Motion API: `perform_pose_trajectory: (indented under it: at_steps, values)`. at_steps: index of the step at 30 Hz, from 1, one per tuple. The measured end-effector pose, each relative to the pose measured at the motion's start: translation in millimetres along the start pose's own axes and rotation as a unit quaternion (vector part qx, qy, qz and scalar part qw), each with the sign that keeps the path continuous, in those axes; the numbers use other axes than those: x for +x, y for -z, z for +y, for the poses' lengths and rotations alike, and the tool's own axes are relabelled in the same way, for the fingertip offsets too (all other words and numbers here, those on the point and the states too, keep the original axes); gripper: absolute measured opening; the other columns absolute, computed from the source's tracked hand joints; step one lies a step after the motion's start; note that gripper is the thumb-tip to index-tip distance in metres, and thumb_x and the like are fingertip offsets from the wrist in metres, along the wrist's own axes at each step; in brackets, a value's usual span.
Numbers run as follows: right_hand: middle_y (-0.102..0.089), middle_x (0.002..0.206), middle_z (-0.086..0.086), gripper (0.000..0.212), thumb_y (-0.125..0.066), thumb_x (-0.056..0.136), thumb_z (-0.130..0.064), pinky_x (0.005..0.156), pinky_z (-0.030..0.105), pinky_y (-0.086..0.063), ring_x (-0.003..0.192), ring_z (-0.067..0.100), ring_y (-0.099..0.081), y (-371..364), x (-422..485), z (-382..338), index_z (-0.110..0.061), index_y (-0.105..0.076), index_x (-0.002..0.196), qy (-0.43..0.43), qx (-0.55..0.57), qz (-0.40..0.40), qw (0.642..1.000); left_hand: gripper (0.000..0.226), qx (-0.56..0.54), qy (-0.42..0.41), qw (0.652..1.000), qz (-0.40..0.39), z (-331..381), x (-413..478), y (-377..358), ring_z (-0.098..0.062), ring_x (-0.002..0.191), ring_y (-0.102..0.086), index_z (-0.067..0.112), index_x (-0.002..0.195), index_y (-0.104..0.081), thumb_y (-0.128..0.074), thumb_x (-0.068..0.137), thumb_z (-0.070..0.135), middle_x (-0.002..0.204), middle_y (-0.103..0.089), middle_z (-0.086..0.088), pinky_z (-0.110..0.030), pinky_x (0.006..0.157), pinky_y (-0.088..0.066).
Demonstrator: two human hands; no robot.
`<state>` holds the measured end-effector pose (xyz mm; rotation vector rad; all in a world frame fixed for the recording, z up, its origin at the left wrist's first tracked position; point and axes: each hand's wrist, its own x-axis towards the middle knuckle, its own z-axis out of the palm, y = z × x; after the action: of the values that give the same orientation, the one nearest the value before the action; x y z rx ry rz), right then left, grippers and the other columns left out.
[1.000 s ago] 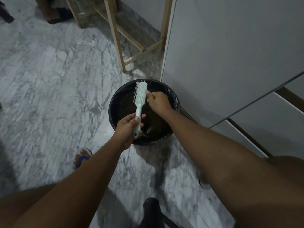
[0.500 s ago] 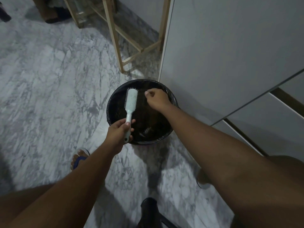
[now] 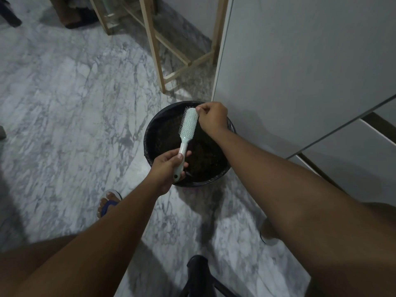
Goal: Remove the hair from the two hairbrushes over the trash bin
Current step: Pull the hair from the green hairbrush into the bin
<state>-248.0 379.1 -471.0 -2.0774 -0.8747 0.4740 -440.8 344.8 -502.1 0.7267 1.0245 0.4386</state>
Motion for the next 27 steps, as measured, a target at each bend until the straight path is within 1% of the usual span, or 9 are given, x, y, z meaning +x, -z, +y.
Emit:
perform_pose_trajectory:
  at_steps: [4,8,10,12,14,17,21,24,27]
  values:
    - [-0.075,0.092,0.006,0.015,-0.064,0.091,-0.016,0.074,0.018,-0.046,0.081,0.011,-0.065,2,-2,-1,-0.007,-0.076,0.094,0.012,0.04,0.055,0.998,0.023,-0.006,-0.006,1.0,-0.013,7,2,-5,-0.013,0.074,-0.058,0.01,0.119,-0.066,-0.051,0.102,0.009,0.118,-0.073,-0.005,-0.024,0.052,-0.048]
    - [-0.073,0.085,0.009,0.016,-0.061,0.091,-0.015,0.075,0.034,-0.054,0.079,0.022,-0.066,4,-3,1,-0.004,-0.071,0.086,0.022,0.088,0.158,0.983,0.026,-0.011,-0.001,1.0,0.002,10,4,-8,-0.012,0.073,-0.058,0.005,0.124,-0.064,-0.05,0.102,0.01,0.117,-0.073,-0.004,-0.025,0.052,-0.049]
    - [-0.072,0.085,0.01,0.017,-0.06,0.092,-0.015,0.075,0.034,-0.053,0.078,0.022,-0.065,11,1,1,-0.003,-0.07,0.086,0.013,0.104,0.199,0.974,0.027,-0.026,0.004,0.999,0.025,8,6,-2,-0.012,0.074,-0.058,0.004,0.126,-0.062,-0.05,0.102,0.01,0.116,-0.073,-0.003,-0.026,0.053,-0.05]
    - [-0.073,0.089,0.01,0.014,-0.059,0.092,-0.011,0.08,0.029,-0.05,0.083,0.022,-0.066,17,4,5,-0.005,-0.071,0.088,-0.005,0.06,0.134,0.989,0.028,-0.02,0.003,0.999,0.032,5,6,3,-0.012,0.075,-0.058,0.004,0.126,-0.062,-0.051,0.102,0.011,0.115,-0.073,-0.003,-0.026,0.053,-0.051]
    - [-0.074,0.1,0.008,0.015,-0.06,0.09,-0.01,0.086,0.024,-0.047,0.095,0.022,-0.068,13,-2,12,-0.008,-0.073,0.098,-0.049,-0.006,-0.022,0.999,0.027,-0.015,-0.001,0.999,0.028,4,6,4,-0.013,0.076,-0.058,0.005,0.125,-0.063,-0.052,0.101,0.011,0.116,-0.073,-0.003,-0.026,0.054,-0.051]
    - [-0.071,0.112,0.009,0.033,-0.065,0.092,-0.027,0.085,0.034,-0.058,0.101,0.02,-0.069,6,-25,17,-0.01,-0.066,0.119,-0.114,0.077,-0.21,0.968,0.025,-0.01,-0.004,1.0,0.021,5,4,-3,-0.014,0.08,-0.059,0.008,0.122,-0.065,-0.053,0.101,0.012,0.117,-0.074,-0.002,-0.028,0.056,-0.051]
    - [-0.075,0.093,0.0,0.037,-0.077,0.08,-0.04,0.071,0.031,-0.061,0.087,0.01,-0.071,2,-34,17,-0.012,-0.074,0.105,-0.06,0.122,-0.206,0.969,0.026,-0.001,-0.008,1.0,0.021,8,4,-3,-0.012,0.078,-0.061,0.011,0.124,-0.065,-0.054,0.1,0.013,0.115,-0.074,-0.001,-0.028,0.056,-0.052]
    - [-0.076,0.088,-0.002,0.025,-0.079,0.079,-0.035,0.077,0.024,-0.056,0.082,0.007,-0.07,1,-29,18,-0.013,-0.078,0.092,-0.009,0.052,-0.157,0.986,0.026,0.005,-0.012,1.0,0.02,7,5,0,-0.013,0.078,-0.061,0.011,0.124,-0.064,-0.055,0.1,0.013,0.118,-0.073,-0.003,-0.028,0.056,-0.051]
    - [-0.074,0.082,0.0,0.016,-0.074,0.085,-0.027,0.067,0.013,-0.048,0.074,0.008,-0.066,2,-29,13,-0.011,-0.078,0.085,0.035,-0.011,-0.146,0.989,0.027,-0.012,-0.009,1.0,0.025,2,5,-3,-0.014,0.079,-0.058,0.006,0.125,-0.063,-0.054,0.101,0.011,0.118,-0.072,-0.005,-0.028,0.055,-0.051]
